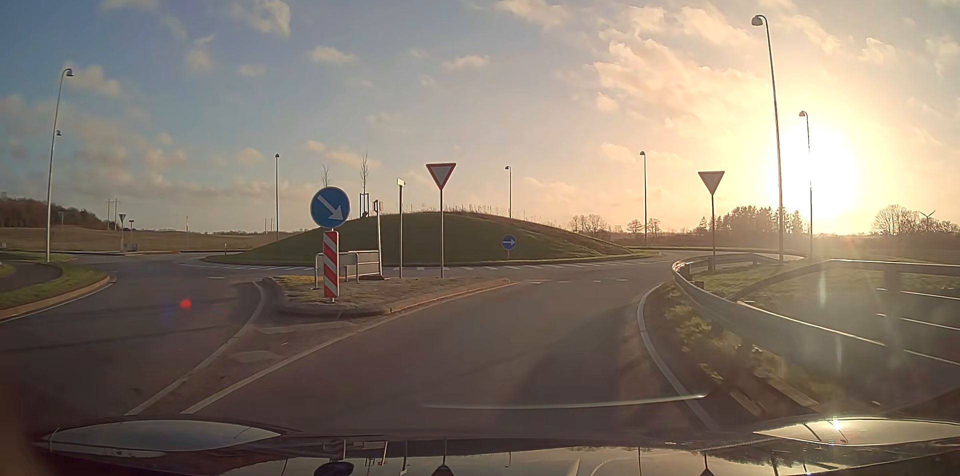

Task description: Follow the waypoints while adhering to traffic rules and regulations

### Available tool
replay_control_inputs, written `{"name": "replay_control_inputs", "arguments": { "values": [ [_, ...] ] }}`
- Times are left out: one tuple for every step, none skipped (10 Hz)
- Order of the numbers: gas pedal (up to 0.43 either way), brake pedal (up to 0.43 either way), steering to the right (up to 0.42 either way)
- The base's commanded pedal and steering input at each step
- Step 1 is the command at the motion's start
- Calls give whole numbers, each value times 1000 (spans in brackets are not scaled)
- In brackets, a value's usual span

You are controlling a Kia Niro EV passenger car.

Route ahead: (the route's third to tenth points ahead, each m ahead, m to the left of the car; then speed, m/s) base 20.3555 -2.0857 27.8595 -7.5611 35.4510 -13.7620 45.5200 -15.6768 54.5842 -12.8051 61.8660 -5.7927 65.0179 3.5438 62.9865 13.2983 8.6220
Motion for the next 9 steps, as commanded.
{"name": "replay_control_inputs", "arguments": {
  "values": [
    [87, 0, 53],
    [79, 0, 64],
    [67, 0, 70],
    [67, 0, 74],
    [79, 0, 78],
    [79, 0, 83],
    [79, 0, 89],
    [79, 0, 93],
    [79, 0, 100]
  ]
}}
